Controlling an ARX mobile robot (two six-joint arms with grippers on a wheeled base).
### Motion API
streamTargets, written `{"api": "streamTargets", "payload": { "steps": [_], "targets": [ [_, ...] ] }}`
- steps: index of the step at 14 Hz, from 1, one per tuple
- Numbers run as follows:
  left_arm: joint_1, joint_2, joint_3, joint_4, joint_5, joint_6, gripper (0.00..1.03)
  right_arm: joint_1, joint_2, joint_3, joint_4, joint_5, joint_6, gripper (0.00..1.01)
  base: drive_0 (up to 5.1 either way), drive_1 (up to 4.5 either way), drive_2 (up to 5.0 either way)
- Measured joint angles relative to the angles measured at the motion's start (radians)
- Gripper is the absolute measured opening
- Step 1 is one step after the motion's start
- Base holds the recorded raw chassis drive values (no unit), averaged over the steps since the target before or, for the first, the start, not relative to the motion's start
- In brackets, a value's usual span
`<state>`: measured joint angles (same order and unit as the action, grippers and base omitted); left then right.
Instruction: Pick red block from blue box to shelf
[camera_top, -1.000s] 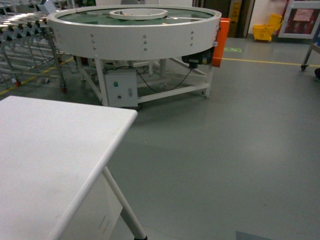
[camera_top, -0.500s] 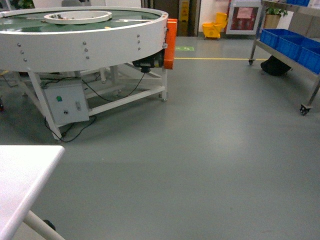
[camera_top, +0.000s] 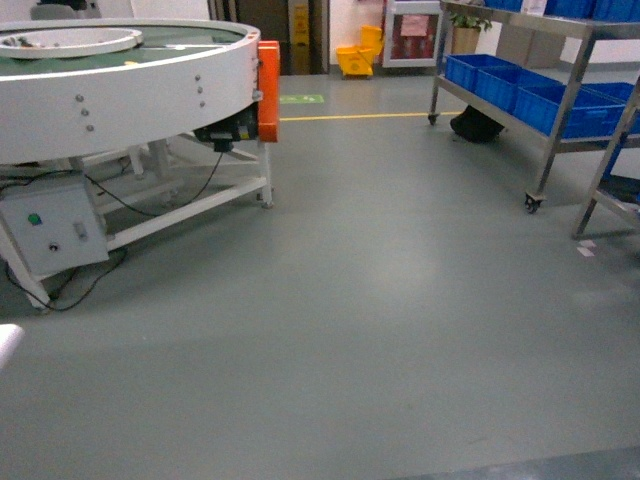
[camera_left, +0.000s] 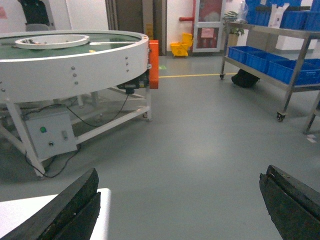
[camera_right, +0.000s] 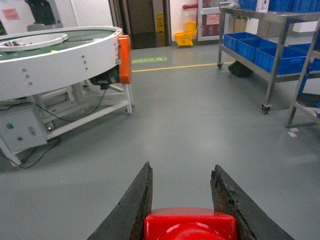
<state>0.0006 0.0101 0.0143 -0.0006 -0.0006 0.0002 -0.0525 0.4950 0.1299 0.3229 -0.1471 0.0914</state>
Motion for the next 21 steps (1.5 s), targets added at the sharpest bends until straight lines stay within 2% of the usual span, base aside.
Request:
{"api": "streamTargets", "payload": {
  "steps": [10,21],
  "targets": [
    [-0.002,0.000,0.000,-0.002,0.000,0.000,0.98,0.000,0.003,0.000,0.000,0.000,0.000,0.28,-0.4,3.79,-4.5],
    [0.000,0.000,0.000,-0.004,-0.002,0.000,0.98,0.000,0.003,0.000,0.001,-0.003,0.000,0.28,-1.7,2.49,-5.8]
  ]
}}
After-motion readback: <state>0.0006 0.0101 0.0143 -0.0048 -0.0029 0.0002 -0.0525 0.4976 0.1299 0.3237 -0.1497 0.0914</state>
